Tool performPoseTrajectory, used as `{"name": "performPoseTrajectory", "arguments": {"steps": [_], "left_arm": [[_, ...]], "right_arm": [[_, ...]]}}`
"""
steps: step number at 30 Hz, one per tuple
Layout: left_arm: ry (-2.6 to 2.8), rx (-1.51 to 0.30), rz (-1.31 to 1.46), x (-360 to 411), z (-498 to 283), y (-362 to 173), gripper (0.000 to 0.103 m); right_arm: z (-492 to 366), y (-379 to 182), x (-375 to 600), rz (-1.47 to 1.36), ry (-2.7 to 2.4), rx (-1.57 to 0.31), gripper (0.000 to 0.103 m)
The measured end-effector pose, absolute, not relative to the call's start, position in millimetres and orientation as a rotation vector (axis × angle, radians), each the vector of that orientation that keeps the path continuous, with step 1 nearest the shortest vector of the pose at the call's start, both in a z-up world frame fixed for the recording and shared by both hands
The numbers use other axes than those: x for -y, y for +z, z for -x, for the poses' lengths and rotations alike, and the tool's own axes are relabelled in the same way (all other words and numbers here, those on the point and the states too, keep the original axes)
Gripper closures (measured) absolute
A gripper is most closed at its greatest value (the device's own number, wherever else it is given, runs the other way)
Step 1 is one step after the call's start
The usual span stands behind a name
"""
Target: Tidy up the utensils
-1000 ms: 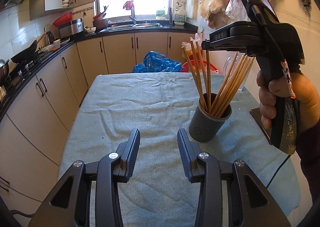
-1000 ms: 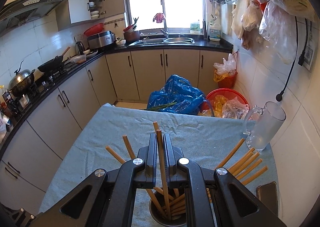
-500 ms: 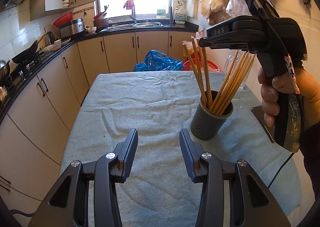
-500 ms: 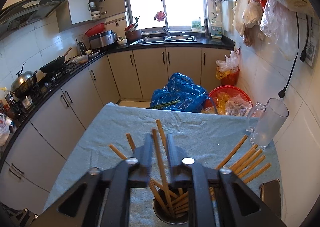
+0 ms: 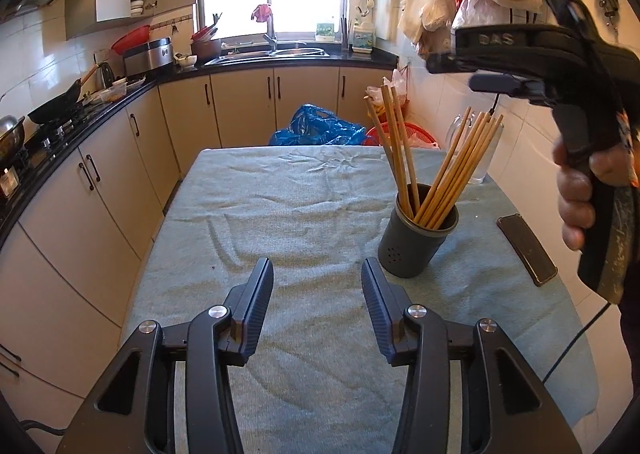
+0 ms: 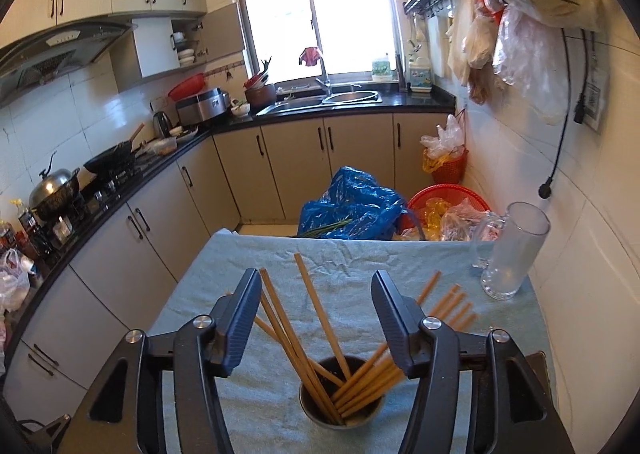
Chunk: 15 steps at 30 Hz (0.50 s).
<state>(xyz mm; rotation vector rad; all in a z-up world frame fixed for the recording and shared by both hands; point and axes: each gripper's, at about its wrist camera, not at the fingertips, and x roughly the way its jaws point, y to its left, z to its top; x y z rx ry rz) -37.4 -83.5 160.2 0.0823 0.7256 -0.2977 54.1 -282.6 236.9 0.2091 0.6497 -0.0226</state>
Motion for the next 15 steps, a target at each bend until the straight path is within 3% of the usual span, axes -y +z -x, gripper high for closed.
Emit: {"name": "performPoseTrajectory", "arguments": {"steps": [15], "left_arm": [[-0.284, -0.674, -0.053, 72, 91, 181, 0.053]], "right_arm": [[54, 231, 275, -0.167, -0.007, -0.634, 0.031]]}}
